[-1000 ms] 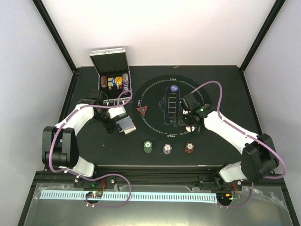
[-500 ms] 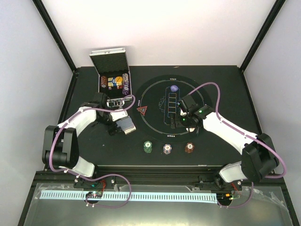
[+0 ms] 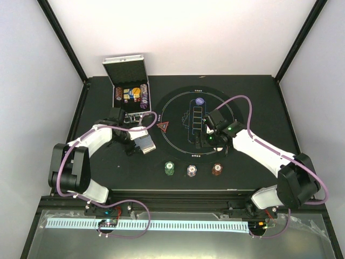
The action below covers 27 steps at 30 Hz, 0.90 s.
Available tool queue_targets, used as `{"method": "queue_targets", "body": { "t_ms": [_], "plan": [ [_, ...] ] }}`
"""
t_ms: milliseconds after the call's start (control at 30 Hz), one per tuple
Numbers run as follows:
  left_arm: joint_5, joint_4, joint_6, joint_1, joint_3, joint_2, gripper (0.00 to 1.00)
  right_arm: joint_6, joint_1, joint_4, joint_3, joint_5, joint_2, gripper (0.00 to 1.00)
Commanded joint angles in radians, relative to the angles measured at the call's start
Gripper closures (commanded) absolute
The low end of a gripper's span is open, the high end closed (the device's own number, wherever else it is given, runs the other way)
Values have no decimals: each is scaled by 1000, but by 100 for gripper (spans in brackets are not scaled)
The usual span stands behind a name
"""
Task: Distribute texas hold em gaming equipment
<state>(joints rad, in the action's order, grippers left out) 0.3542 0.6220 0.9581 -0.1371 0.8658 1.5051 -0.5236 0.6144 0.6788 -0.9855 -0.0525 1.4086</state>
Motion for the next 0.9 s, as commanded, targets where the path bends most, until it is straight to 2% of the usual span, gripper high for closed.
{"method": "queue_targets", "body": {
  "t_ms": [0,867],
  "plan": [
    [-18,-18,21,-13,-6,-4,1,-7,7,-6,11,-8,-28,11],
    [-46,-57,25,-16,-7,87,1,-11,8,-2,10,-21,-30,13]
  ]
}}
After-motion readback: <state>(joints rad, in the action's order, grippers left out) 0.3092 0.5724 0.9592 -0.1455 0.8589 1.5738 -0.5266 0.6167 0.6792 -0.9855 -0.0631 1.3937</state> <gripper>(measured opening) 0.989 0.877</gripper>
